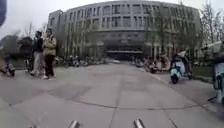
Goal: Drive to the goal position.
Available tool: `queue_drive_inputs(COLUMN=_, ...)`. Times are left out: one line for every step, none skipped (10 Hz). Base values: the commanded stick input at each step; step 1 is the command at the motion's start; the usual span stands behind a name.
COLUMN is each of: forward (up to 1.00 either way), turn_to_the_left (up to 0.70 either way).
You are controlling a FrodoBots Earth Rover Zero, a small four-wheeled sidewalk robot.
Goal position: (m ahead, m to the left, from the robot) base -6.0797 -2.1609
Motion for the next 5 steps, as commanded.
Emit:
queue_drive_inputs(forward=1.00, turn_to_the_left=0.00)
queue_drive_inputs(forward=1.00, turn_to_the_left=0.03)
queue_drive_inputs(forward=1.00, turn_to_the_left=0.17)
queue_drive_inputs(forward=0.89, turn_to_the_left=0.49)
queue_drive_inputs(forward=0.00, turn_to_the_left=1.00)
